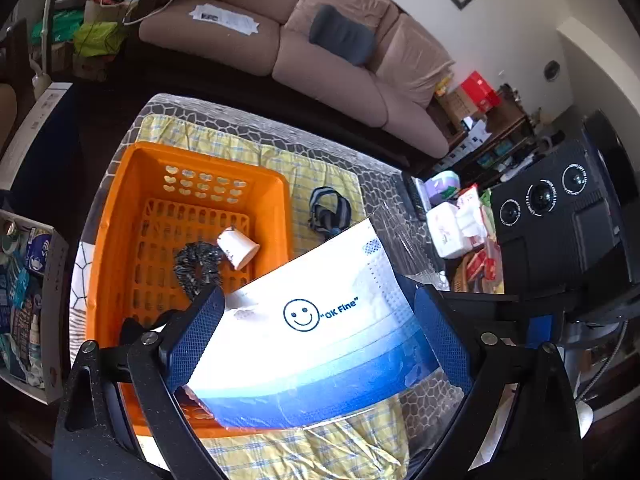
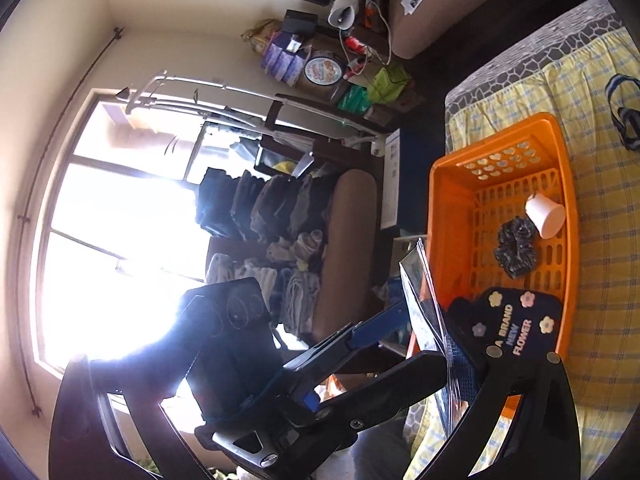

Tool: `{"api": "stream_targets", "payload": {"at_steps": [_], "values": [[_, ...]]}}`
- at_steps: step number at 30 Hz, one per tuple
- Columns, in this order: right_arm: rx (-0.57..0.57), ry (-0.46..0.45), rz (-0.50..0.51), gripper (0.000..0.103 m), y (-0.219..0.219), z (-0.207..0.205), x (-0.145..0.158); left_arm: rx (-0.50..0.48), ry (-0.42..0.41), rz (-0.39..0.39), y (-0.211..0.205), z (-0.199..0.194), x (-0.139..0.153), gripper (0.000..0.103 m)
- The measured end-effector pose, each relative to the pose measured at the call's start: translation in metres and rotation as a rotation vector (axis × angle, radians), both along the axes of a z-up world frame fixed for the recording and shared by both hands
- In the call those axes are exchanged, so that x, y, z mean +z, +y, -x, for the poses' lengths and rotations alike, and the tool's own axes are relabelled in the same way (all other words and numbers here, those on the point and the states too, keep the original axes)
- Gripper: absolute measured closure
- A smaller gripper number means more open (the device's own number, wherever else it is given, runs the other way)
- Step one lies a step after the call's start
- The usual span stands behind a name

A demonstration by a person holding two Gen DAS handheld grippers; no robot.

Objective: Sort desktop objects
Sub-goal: 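Lift the mask pack with the left tool and carry it over the basket, then lower the mask pack into the basket and open the left tool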

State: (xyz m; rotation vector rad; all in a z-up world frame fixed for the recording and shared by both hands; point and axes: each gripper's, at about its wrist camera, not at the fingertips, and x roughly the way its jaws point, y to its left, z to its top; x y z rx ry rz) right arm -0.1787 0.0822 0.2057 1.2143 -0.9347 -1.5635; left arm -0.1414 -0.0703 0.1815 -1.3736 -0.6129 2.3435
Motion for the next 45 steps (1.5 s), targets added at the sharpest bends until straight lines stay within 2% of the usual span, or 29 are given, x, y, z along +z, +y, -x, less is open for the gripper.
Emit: {"api": "stream_targets", "payload": {"at_steps": [7,14,17,21,26,30,35,39,45], "values": [[0.042,-0.055,0.006,0.000,-0.047,0.020,-0.046,0.035,-0.069,0.004,-0.035,0.013,-0.050,0.007],[0.035,-0.123,0.010,0.000,-0.059,0.032,-0.101,0.036,-0.132,0.003,-0.043,0.027,-0.092,0.008],[0.035,-0.123,-0.012,0.000,-0.058,0.043,-0.108,0.043,-0.137,-0.016,-0.043,0.038,-0.097,0.008],[0.022,-0.113,-0.020,0.000,-0.057,0.064,-0.102,0.049,-0.127,-0.013,-0.042,0.063,-0.088,0.008],[-0.006,-0.102,0.050,0.000,-0.054,0.097,-0.090,0.051,-0.099,0.019,-0.044,0.100,-0.071,0.008],[-0.017,-0.095,0.104,0.000,-0.060,0.122,-0.085,0.048,-0.089,0.053,-0.044,0.124,-0.070,0.008],[-0.029,-0.092,0.146,0.000,-0.066,0.141,-0.103,0.025,-0.101,0.108,-0.039,0.147,-0.084,0.009],[-0.058,-0.111,0.176,0.000,-0.061,0.150,-0.125,0.017,-0.127,0.105,-0.037,0.153,-0.106,0.009],[-0.080,-0.125,0.074,0.000,-0.049,0.155,-0.148,0.023,-0.167,0.098,-0.036,0.147,-0.133,0.009]]}}
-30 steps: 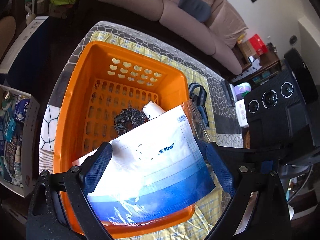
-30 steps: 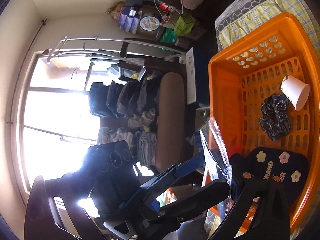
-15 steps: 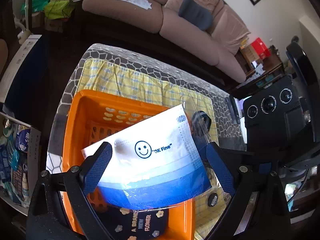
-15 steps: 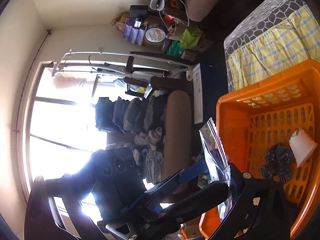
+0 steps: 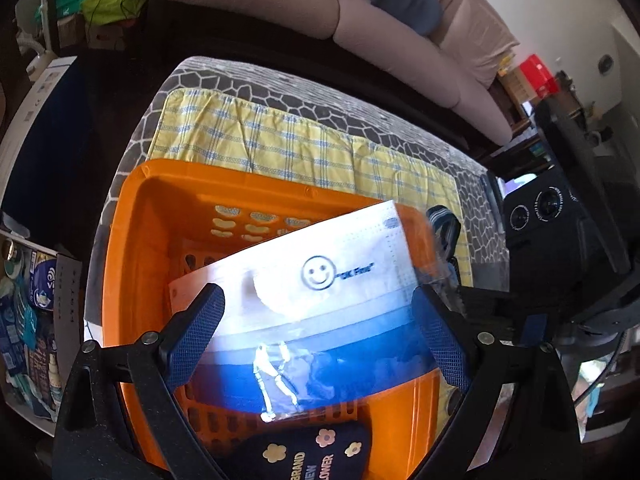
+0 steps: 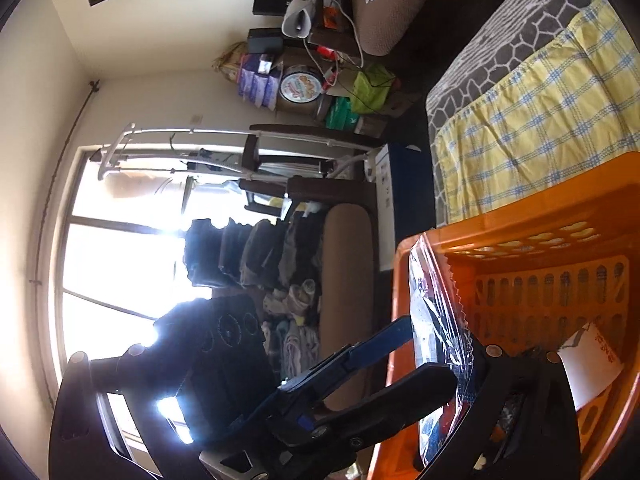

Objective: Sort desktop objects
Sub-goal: 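Lower the mask pack into the basket and open the left tool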

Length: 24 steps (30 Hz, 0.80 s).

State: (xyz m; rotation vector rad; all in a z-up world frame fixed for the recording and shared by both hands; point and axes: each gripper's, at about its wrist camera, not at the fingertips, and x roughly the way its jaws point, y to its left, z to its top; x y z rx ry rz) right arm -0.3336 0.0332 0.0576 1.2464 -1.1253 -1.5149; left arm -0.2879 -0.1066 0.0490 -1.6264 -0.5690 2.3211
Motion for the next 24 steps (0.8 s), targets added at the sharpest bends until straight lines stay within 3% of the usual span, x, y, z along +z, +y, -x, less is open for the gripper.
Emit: {"api": "stream_targets", "payload": {"at_steps": [5,11,14,20,23,24], "values": [[-0.045,0.014,-0.170,0.000,0.023,0.002,-0.004,0.024,-0.018,-0.020,-0.009,-0.015,-0.007,0.009],[-0.014,0.115,-0.438,0.000,0.023,-0.002,0.018,0.038,-0.030,-0.009,-0.018,-0.035,-0.006,0.009],[-0.005,0.154,-0.516,0.000,0.021,-0.012,0.028,0.044,-0.034,-0.006,-0.021,-0.043,-0.003,0.009],[0.021,0.143,-0.649,0.000,0.022,-0.032,0.026,0.052,-0.029,0.009,-0.027,-0.063,0.008,0.009],[0.031,0.130,-0.809,0.000,0.021,-0.044,0.020,0.054,-0.029,0.012,-0.030,-0.072,0.013,0.009],[0.036,0.133,-0.808,0.000,0.023,-0.048,0.020,0.054,-0.027,0.014,-0.030,-0.075,0.015,0.009]]}}
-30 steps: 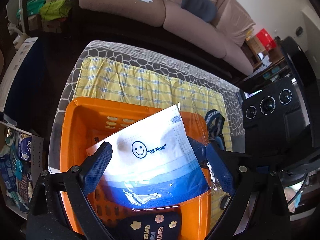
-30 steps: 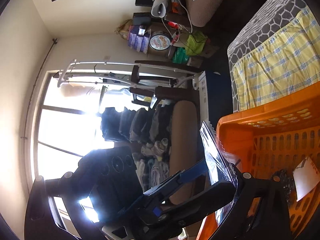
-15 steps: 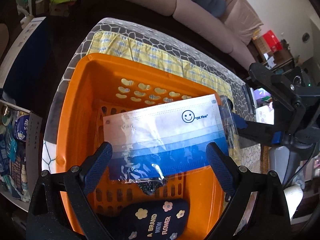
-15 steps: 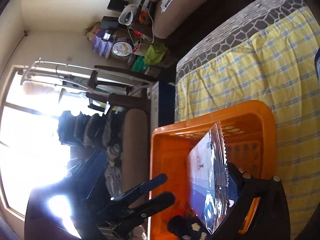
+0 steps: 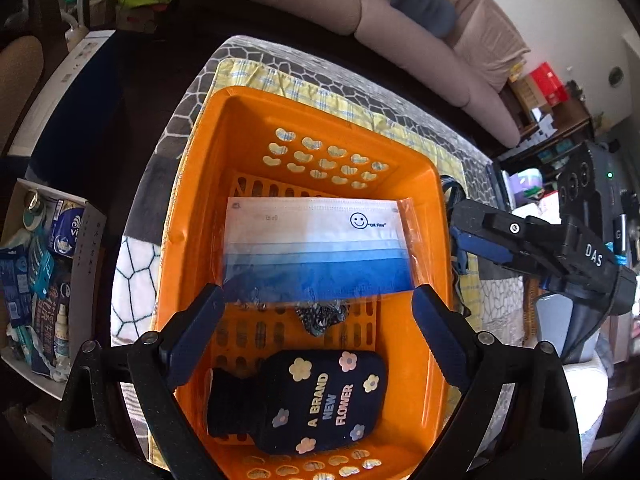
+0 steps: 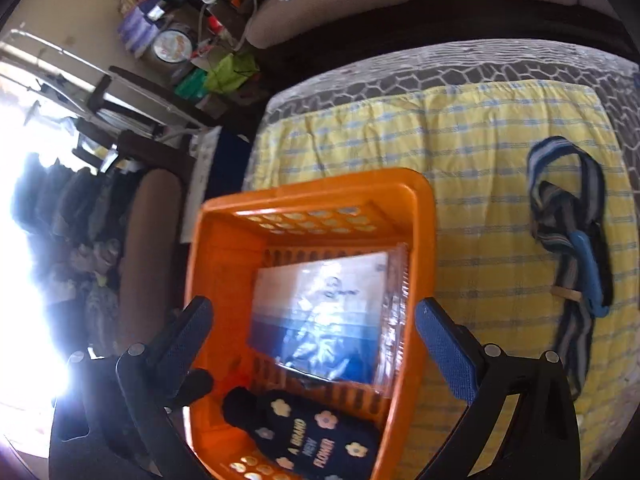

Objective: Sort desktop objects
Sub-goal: 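Lower the mask pack into the basket and open the left tool, then move the right tool over the black NIVEA tin and close on it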

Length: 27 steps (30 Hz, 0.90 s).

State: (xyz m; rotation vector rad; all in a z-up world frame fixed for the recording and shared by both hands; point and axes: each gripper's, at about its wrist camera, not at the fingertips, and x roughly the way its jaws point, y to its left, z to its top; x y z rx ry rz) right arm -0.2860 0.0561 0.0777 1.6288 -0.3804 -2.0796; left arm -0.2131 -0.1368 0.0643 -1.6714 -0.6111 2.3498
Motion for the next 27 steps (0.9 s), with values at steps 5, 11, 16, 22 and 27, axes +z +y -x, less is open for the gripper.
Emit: {"api": "stream_targets", "payload": {"at_steps": [5,11,16,22,27], "values": [[-0.013,0.010,0.034,0.000,0.017,-0.021,0.013,0.002,-0.001,0.007,0.003,-0.019,0.008,0.009],[-0.036,0.019,0.024,0.000,0.040,-0.047,0.027,-0.007,-0.006,0.019,0.017,-0.043,0.013,0.008],[-0.071,0.020,0.030,0.000,0.072,-0.072,0.032,-0.021,0.006,-0.027,0.033,-0.063,0.022,0.000],[-0.120,0.029,0.043,0.000,0.120,-0.101,0.039,-0.084,0.010,-0.043,0.076,-0.085,0.031,0.000],[-0.157,0.028,0.034,0.000,0.162,-0.121,0.038,-0.156,-0.007,-0.045,0.126,-0.093,0.029,0.000]]}}
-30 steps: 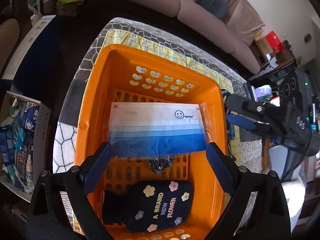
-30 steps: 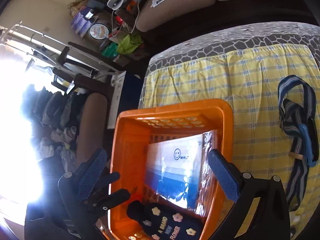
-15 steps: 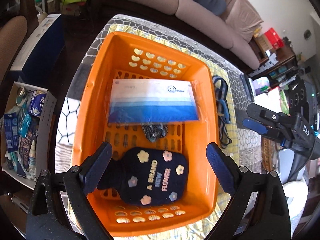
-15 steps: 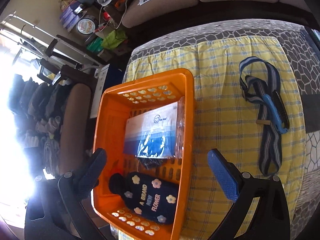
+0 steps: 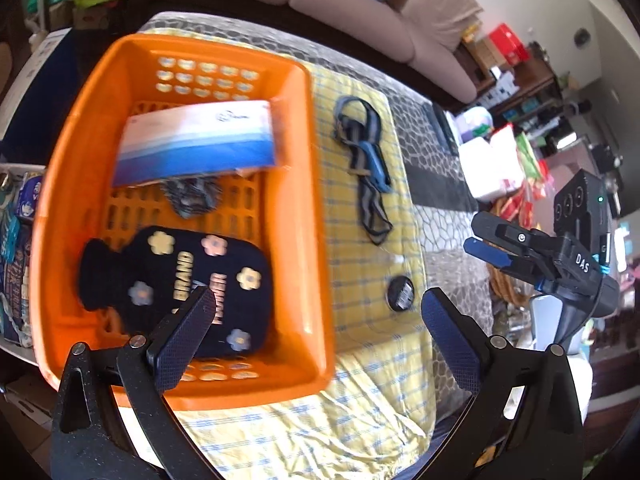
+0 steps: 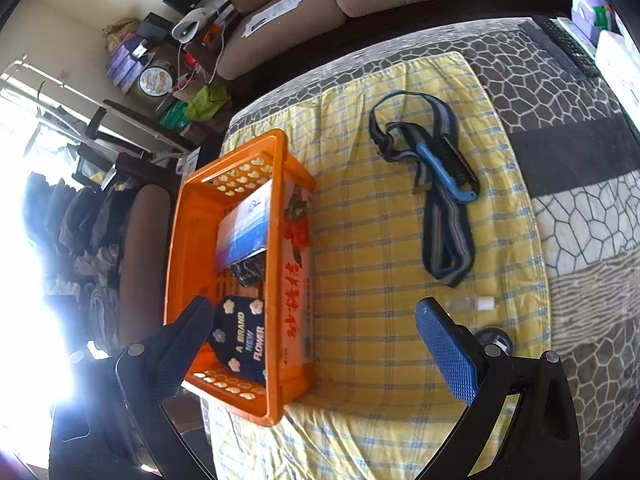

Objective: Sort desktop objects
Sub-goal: 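Move the right tool over the black NIVEA tin and close on it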

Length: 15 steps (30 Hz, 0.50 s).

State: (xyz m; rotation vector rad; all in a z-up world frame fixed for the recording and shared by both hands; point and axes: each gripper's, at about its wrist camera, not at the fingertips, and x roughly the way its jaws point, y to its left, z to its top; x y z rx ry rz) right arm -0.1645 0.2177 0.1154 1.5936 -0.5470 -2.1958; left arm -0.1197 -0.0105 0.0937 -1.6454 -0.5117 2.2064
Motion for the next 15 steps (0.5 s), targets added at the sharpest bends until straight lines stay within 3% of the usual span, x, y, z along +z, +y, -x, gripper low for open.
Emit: {"api": "stream_targets", "payload": {"at_steps": [9,15], "values": [[-0.050,-0.023,0.005,0.000,0.069,-0.026,-0.026,-0.121,-0.055,0.020,0.091,-0.005,-0.025,0.000],[-0.086,-0.080,0.124,0.000,0.106,-0.032,-0.062,-0.208,-0.119,0.020,0.140,-0.007,-0.056,0.000]]}}
